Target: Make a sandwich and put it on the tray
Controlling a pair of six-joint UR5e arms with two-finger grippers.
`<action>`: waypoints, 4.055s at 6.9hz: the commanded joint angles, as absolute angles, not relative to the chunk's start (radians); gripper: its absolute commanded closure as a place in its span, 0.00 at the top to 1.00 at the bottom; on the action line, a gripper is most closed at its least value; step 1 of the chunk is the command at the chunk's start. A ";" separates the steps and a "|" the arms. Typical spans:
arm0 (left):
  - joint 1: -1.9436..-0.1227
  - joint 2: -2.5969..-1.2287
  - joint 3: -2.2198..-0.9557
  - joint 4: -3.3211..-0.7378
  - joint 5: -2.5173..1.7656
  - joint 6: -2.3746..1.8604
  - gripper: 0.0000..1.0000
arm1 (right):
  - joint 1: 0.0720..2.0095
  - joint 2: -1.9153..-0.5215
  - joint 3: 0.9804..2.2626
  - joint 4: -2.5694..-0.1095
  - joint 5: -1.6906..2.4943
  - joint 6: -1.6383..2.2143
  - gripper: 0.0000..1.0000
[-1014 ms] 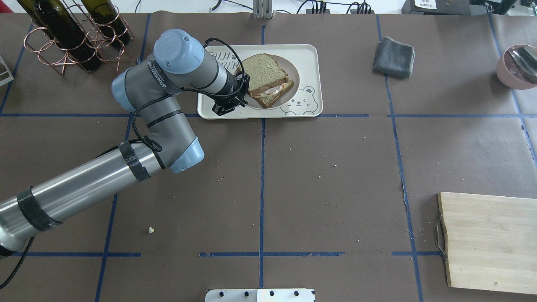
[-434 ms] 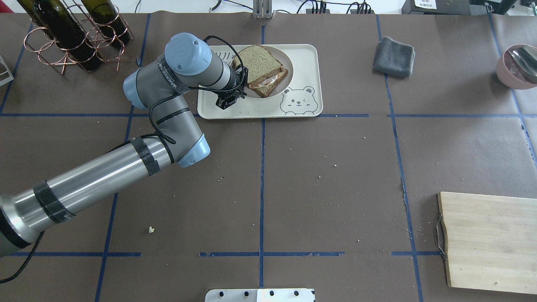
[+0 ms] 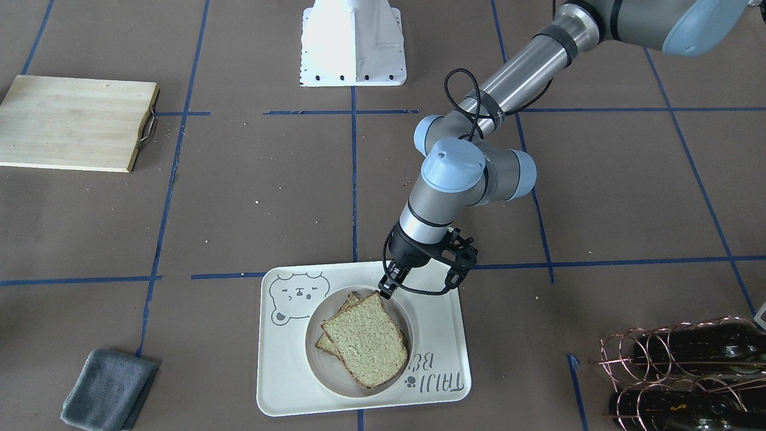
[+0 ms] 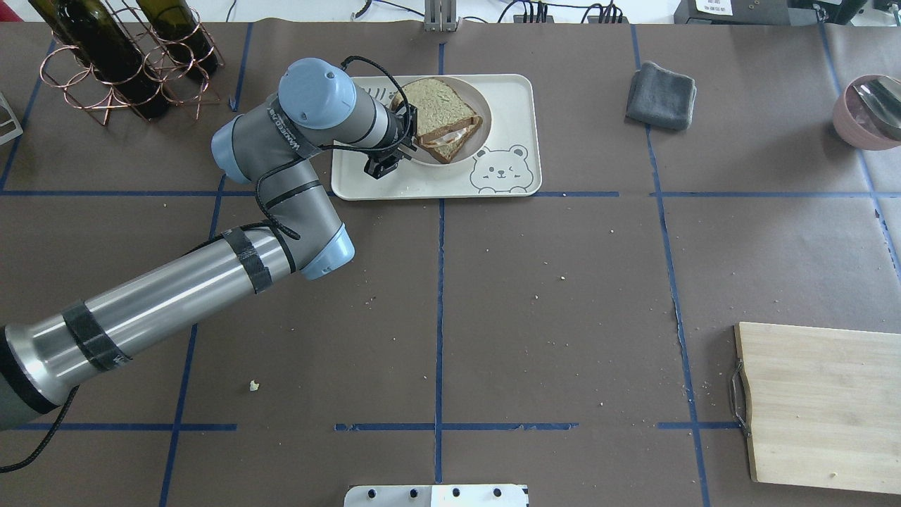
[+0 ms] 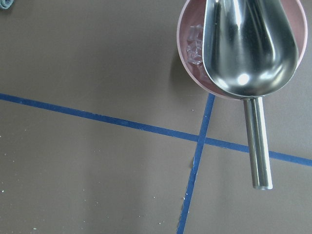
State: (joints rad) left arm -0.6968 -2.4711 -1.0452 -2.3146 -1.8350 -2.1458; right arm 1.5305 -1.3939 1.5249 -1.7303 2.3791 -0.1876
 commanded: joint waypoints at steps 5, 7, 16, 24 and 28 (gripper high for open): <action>-0.733 -2.162 -1.533 -2.077 -1.821 -1.628 1.00 | 1.537 -1.478 1.598 -1.729 2.370 -0.131 1.00; -0.768 -2.117 -1.676 -1.818 -1.822 -1.278 1.00 | 1.540 -1.540 1.670 -1.729 2.367 -0.095 1.00; -1.244 -1.743 -1.720 -1.704 -2.128 -0.212 1.00 | 1.560 -1.549 1.644 -1.626 2.362 -0.089 1.00; -1.520 -1.634 -1.617 -1.459 -2.367 0.109 1.00 | 1.569 -1.554 1.590 -1.628 2.408 -0.090 1.00; -1.554 -1.620 -1.615 -1.460 -2.362 0.117 1.00 | 1.589 -1.560 1.566 -1.626 2.434 -0.092 1.00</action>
State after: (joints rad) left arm -1.5492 -1.6220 -1.6166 -1.4598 -2.3644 0.1139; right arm 1.5877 -1.5587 1.5685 -1.6266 2.4356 -0.0924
